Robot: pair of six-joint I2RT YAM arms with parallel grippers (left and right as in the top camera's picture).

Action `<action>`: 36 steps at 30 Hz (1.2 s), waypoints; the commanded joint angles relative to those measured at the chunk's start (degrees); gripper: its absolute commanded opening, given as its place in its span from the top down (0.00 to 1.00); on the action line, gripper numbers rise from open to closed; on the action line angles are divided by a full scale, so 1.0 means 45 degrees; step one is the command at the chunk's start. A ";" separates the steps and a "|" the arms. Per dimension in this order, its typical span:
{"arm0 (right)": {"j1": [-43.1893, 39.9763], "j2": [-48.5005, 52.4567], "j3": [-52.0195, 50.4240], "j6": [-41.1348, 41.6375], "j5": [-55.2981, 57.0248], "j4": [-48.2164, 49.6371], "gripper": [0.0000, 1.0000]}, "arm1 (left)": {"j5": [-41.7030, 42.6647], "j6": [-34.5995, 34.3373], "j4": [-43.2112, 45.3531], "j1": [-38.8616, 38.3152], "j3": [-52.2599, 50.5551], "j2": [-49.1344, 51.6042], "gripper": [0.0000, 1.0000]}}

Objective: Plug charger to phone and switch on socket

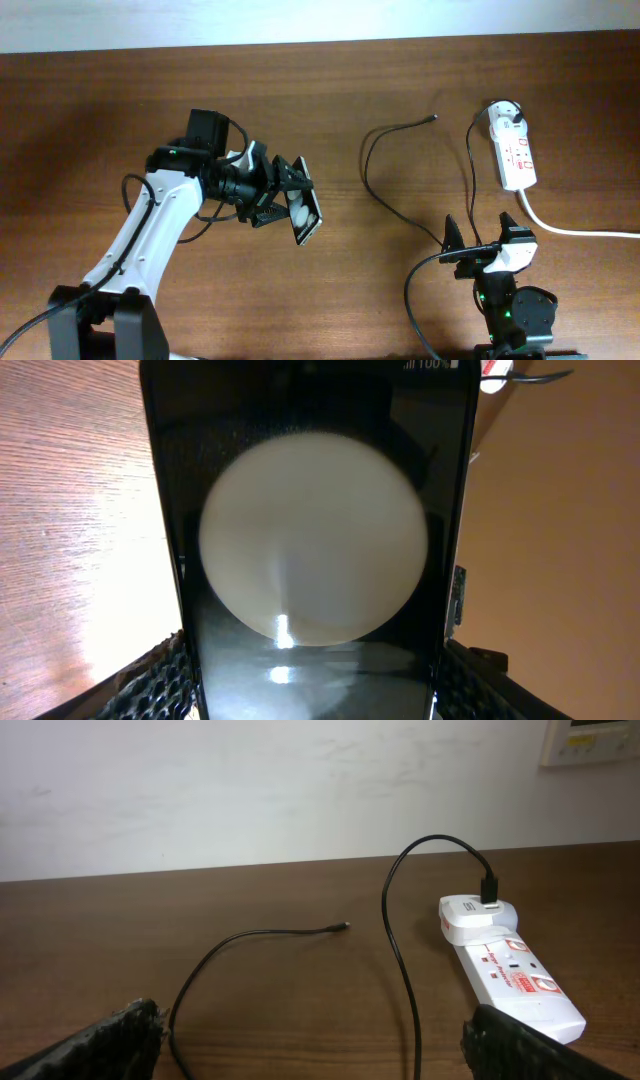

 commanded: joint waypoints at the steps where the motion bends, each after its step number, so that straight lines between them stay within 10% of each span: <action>1: -0.0068 -0.0068 -0.0102 0.0971 -0.0811 0.0641 0.01 | 0.0622 0.0253 0.0034 0.0034 0.0034 -0.0019 0.45; 10: -0.0073 -0.0058 -0.0102 1.0394 -1.2502 0.0418 0.01 | 0.0379 0.0253 0.0078 0.0044 0.0034 -0.0019 0.44; 22: -0.0073 0.0544 0.1695 0.8553 -0.8825 -0.2074 0.01 | 0.0374 0.0253 0.0078 0.0044 0.0034 -0.0019 0.44; 36: -0.0058 0.6649 0.5731 0.8024 -1.1929 -0.3512 0.01 | -0.0068 0.0253 0.0102 0.0044 0.0034 -0.0019 0.43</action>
